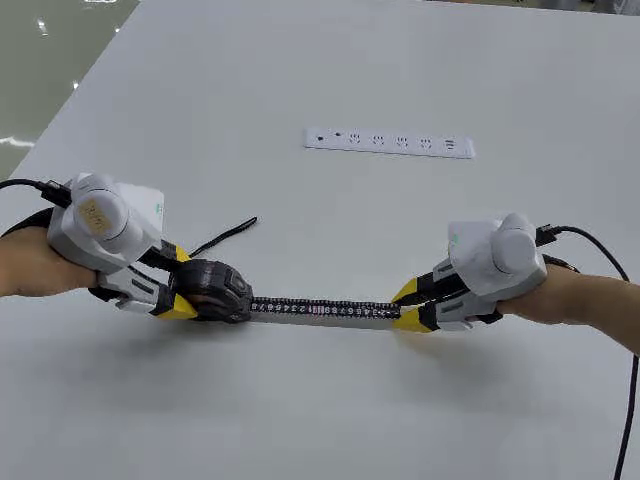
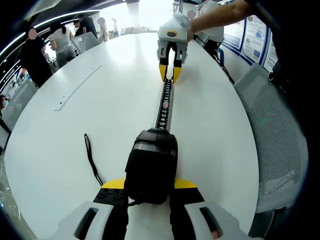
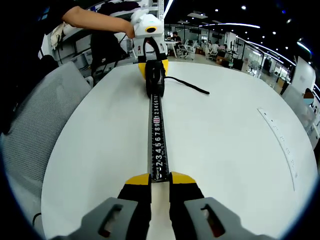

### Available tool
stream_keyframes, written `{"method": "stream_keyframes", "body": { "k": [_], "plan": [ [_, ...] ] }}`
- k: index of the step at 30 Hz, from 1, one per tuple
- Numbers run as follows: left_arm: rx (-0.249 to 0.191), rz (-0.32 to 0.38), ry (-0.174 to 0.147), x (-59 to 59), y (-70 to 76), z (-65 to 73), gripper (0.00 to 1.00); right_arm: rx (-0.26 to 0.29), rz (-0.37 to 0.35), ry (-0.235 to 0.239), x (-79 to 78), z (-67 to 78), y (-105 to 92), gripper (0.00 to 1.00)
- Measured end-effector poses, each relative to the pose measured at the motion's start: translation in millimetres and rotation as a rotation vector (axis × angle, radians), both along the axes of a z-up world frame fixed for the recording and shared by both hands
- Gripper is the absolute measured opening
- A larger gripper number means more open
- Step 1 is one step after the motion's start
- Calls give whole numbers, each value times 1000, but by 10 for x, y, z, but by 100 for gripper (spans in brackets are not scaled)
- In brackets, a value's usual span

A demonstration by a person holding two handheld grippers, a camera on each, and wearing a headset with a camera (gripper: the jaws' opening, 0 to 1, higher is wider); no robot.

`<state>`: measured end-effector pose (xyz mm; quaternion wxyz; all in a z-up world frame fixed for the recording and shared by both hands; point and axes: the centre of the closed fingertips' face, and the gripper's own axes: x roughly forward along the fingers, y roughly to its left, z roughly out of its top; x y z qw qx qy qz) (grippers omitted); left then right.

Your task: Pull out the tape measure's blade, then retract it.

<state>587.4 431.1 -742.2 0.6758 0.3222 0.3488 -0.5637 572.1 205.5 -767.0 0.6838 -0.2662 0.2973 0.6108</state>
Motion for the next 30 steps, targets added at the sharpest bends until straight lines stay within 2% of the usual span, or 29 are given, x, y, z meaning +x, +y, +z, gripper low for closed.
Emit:
{"method": "stream_keyframes", "body": {
  "k": [18, 30],
  "plan": [
    [7, -6, 0, -16, -7, -8, 29, -21, -18, 11, -66, -34, -266, 11],
    [21, -14, 2, -21, -8, -7, 29, -43, -26, 11, -116, -3, -375, 11]
  ]
}}
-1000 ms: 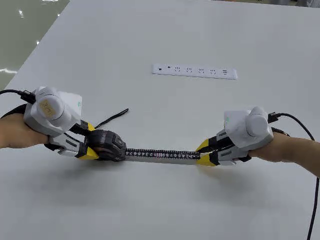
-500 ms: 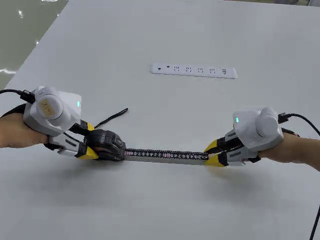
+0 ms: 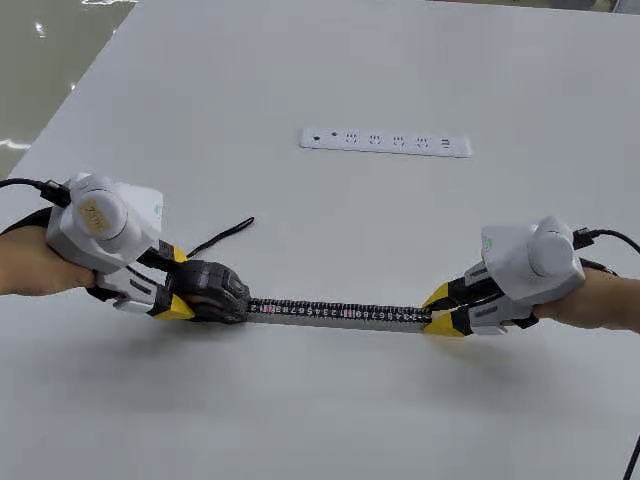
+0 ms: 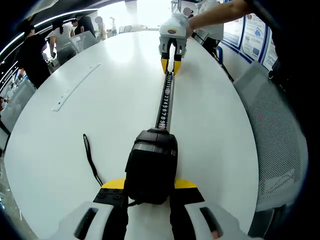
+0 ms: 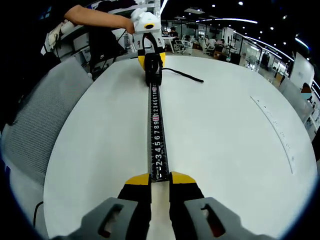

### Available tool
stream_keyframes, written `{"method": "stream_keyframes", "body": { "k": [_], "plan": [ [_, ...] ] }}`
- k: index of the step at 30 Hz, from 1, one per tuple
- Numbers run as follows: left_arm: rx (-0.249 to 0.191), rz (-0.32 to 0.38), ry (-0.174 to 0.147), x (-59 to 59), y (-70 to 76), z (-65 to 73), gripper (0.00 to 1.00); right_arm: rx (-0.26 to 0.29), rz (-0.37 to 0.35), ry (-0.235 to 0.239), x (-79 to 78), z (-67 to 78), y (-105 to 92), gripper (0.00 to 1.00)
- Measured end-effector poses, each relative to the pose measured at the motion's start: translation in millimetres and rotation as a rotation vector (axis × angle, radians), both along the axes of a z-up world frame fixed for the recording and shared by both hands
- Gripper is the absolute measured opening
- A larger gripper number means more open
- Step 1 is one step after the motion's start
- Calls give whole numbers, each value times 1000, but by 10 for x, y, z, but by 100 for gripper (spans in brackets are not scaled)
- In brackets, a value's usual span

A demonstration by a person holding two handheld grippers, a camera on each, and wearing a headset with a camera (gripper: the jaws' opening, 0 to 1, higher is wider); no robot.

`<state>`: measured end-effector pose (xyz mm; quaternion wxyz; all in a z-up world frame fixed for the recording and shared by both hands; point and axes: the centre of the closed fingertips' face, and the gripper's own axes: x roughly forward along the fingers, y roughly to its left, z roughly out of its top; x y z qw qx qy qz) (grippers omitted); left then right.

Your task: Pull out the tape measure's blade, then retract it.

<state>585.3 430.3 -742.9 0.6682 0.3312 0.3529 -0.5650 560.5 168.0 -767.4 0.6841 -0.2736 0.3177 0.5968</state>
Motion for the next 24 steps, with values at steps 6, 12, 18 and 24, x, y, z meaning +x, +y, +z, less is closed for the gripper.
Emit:
{"method": "stream_keyframes", "body": {
  "k": [6, 12, 18, 24],
  "plan": [
    [1, 7, 4, 7, -16, -1, 29, -15, 7, -5, -6, 6, 20, 12],
    [7, 4, 6, 10, -24, -1, 30, -35, 10, -15, 28, -5, -11, 13],
    [9, 2, 4, 9, -23, 1, 30, -43, 11, -19, 38, -10, -14, 15],
    [9, 9, 6, 14, -20, 1, 32, -46, 4, -25, 49, -12, -22, 26]
  ]
}}
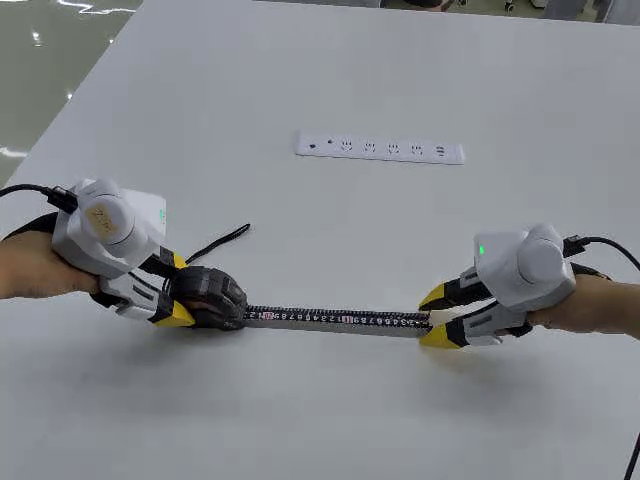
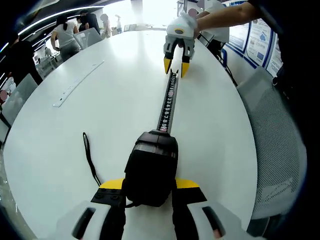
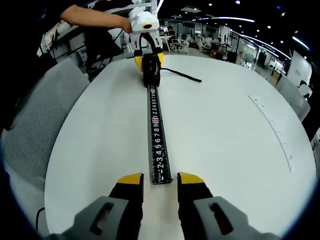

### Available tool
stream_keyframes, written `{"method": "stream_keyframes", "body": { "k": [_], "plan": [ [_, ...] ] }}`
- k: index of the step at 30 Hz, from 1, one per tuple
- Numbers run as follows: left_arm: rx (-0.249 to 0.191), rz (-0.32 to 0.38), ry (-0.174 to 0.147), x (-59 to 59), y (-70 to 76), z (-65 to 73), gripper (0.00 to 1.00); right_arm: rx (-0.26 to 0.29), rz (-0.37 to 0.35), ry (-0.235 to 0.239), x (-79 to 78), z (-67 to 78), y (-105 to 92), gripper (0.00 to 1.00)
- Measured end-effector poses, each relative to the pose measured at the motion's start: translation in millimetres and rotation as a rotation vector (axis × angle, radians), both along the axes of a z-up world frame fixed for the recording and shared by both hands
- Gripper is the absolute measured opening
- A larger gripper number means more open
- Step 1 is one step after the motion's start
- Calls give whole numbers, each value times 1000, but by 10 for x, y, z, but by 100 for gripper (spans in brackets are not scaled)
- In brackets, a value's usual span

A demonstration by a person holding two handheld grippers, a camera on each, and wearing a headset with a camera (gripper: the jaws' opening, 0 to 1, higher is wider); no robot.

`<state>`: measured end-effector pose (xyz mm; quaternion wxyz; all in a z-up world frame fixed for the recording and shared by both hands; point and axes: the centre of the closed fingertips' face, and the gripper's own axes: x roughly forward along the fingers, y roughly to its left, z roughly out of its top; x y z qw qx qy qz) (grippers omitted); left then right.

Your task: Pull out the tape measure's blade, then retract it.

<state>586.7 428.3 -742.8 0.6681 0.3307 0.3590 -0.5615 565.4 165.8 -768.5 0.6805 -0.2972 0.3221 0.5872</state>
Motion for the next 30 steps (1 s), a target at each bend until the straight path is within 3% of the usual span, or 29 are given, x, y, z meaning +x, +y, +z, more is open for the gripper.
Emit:
{"method": "stream_keyframes", "body": {
  "k": [6, 7, 8, 17, 18, 23, 30],
  "plan": [
    [0, 9, 4, 3, 0, -1, 45, 9, -11, 6, -3, -1, -4, 39],
    [-34, 71, 33, -14, -25, 9, 48, 36, -38, 16, -10, 22, 30, 42],
    [-77, 105, 12, -20, -20, 52, 50, 40, -79, 0, 8, 80, -9, 44],
    [-104, 149, 10, -42, 22, 97, 62, 37, -117, -4, -33, 113, -76, 63],
    [-138, 188, 7, -68, 24, 146, 63, 44, -157, -7, -75, 145, -111, 66],
    [-171, 244, -3, -128, 44, 192, 70, 89, -229, -18, -118, 226, -112, 71],
    [-223, 333, -46, -177, 90, 302, 80, 131, -320, -47, -159, 354, -113, 83]
  ]
}}
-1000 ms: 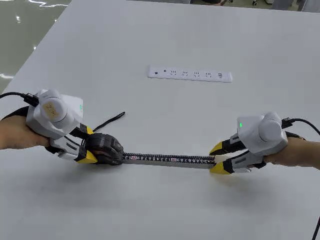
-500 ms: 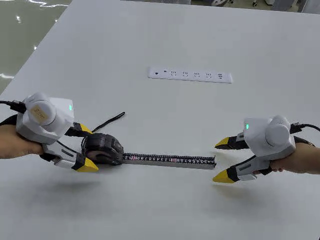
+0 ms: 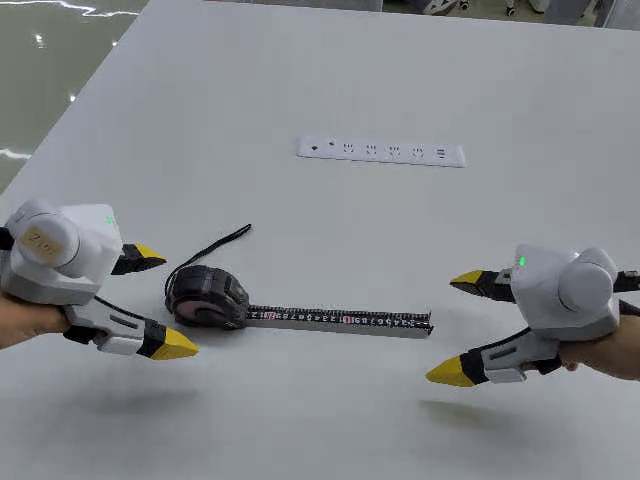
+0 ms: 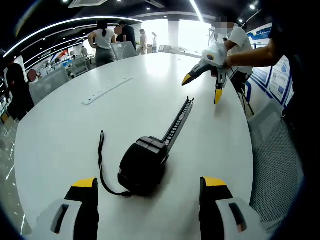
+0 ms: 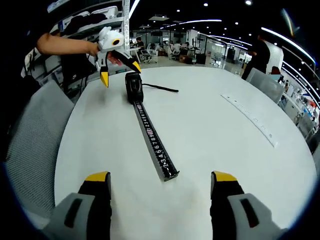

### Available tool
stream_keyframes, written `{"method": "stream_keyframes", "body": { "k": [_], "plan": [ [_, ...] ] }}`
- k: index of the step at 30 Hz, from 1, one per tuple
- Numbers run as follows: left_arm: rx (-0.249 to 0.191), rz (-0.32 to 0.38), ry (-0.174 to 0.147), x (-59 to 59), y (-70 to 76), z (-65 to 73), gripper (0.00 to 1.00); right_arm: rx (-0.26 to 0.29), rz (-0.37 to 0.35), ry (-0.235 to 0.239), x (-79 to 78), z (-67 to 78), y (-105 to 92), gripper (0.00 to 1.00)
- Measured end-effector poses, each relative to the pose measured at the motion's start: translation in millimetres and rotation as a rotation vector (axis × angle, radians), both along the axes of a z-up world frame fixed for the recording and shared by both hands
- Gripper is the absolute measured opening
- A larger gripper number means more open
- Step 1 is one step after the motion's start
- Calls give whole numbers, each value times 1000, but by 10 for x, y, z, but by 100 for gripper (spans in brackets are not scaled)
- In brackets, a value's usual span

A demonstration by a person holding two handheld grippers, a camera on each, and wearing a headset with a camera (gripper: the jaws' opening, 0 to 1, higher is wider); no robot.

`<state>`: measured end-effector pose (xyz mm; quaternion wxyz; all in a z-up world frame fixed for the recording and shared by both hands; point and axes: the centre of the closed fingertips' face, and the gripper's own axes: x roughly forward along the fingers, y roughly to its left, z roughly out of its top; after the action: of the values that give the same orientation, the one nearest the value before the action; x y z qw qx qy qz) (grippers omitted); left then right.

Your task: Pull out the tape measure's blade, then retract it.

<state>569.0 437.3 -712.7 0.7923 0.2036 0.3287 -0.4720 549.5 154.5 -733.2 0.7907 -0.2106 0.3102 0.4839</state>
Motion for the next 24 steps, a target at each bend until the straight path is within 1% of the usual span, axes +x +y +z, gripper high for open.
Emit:
{"method": "stream_keyframes", "body": {
  "k": [1, 2, 3, 5, 7, 9, 10, 11, 12, 14, 15, 19, 21, 24],
  "plan": [
    [-8, 10, 2, -16, 5, 11, 80, 2, -14, 1, -10, 9, -6, 85],
    [-22, 26, 4, -45, 13, 31, 80, 17, -34, 0, -26, 34, 1, 86],
    [-31, 33, -1, -63, 13, 46, 81, 24, -48, -1, -39, 50, 1, 88],
    [-44, 46, -13, -110, 22, 71, 82, 38, -69, -12, -74, 84, 2, 89],
    [-70, 67, -16, -160, 13, 101, 84, 62, -99, -20, -110, 129, 18, 91],
    [-83, 87, -34, -183, 16, 130, 87, 68, -116, -21, -144, 138, 17, 93],
    [-90, 98, -42, -212, 12, 154, 89, 73, -134, -29, -163, 152, 14, 94],
    [-97, 108, -46, -229, 8, 169, 89, 77, -137, -32, -185, 164, 21, 94],
    [-109, 123, -50, -270, -3, 212, 89, 83, -153, -36, -204, 178, 15, 95],
    [-138, 152, -66, -280, -15, 249, 91, 91, -178, -40, -225, 196, 2, 96],
    [-152, 159, -73, -307, -32, 271, 91, 97, -182, -43, -250, 215, 6, 97],
    [-164, 181, -92, -401, -73, 318, 95, 114, -212, -55, -303, 288, 17, 97],
    [-181, 201, -102, -425, -90, 332, 97, 131, -236, -66, -316, 336, 16, 97],
    [-187, 207, -104, -439, -99, 344, 98, 133, -239, -69, -325, 347, 17, 98]
  ]
}}
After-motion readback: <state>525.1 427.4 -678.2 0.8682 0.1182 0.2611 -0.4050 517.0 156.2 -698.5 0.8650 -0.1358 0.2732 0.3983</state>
